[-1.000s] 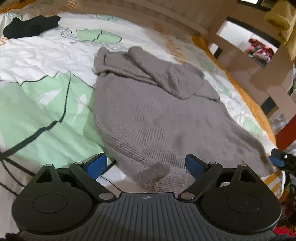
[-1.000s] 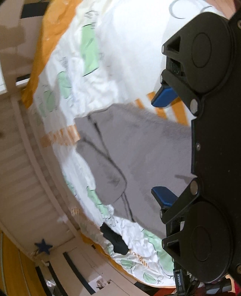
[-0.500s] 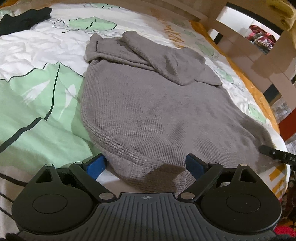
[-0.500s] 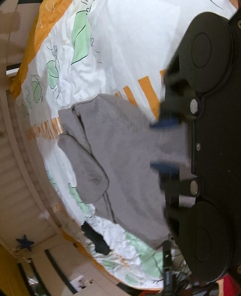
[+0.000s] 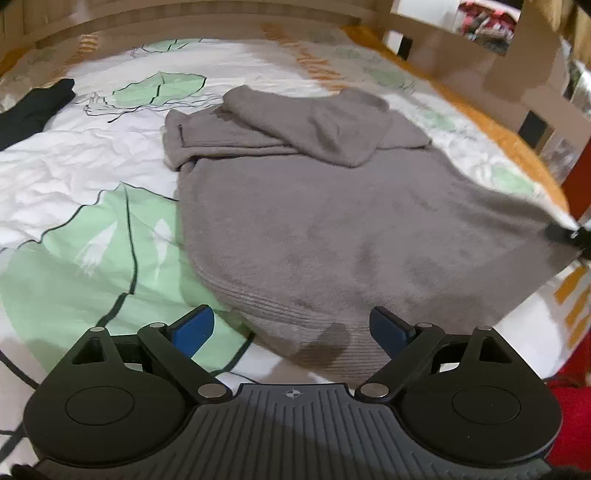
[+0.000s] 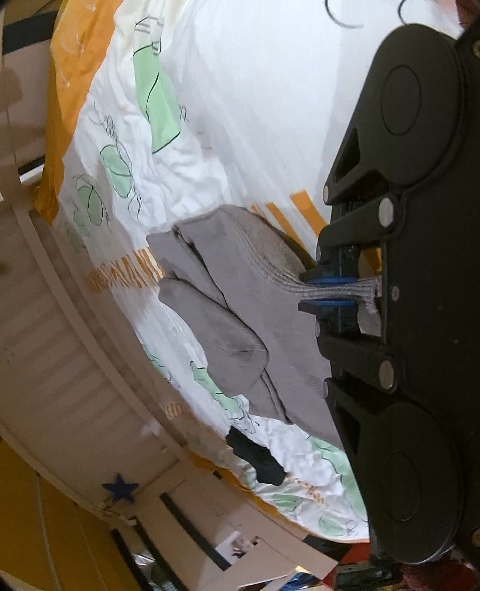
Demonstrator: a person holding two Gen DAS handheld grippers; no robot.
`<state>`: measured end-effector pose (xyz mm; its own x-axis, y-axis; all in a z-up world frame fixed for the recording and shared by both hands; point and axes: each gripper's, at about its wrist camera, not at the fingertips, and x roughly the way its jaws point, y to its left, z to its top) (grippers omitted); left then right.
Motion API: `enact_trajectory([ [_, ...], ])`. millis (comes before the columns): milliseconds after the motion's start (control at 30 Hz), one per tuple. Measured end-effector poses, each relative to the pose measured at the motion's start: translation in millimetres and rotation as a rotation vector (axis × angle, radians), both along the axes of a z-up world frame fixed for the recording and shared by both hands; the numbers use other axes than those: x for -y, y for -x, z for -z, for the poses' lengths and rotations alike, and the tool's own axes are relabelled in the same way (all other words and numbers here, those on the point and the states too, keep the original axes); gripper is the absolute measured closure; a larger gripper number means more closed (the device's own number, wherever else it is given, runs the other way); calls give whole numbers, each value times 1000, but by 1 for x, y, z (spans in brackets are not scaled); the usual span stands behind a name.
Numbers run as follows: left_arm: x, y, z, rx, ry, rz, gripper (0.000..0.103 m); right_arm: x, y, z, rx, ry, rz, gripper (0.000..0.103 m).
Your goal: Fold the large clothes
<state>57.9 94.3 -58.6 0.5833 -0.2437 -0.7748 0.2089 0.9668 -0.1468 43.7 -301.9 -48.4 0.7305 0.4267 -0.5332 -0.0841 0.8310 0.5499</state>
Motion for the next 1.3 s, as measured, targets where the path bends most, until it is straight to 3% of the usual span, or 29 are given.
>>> enact_trajectory([
  [167, 19, 1, -6, 99, -31, 139, 12, -5, -2, 2, -12, 11, -15, 87],
  [300, 42, -6, -3, 124, -45, 337, 12, -5, -3, 4, -15, 5, -15, 87],
  [500, 35, -31, 22, -216, 20, 479, 13, -5, -3, 6, -30, 10, -18, 87],
  [667, -1, -21, 10, -370, 72, 527, 13, -7, -4, 5, -40, 18, -22, 86],
  [800, -22, -11, 9, -416, 67, 490, 13, -8, -6, 5, -49, 25, -27, 85],
  [867, -34, -11, 6, -400, 147, 421, 13, -9, -6, 5, -51, 27, -29, 84],
  [1067, -62, -11, 14, -304, 420, 51, 13, -7, -8, 3, -68, 7, -32, 78],
  [1133, -54, -11, 19, -284, 432, 16, 13, -8, -9, 2, -81, 11, -29, 76],
  [1233, -45, -13, 26, -291, 439, 6, 13, -9, -9, -1, -82, 19, -44, 61],
  [1300, -36, -17, 34, -307, 443, 12, 13, -11, -10, -3, -85, 35, -57, 57],
])
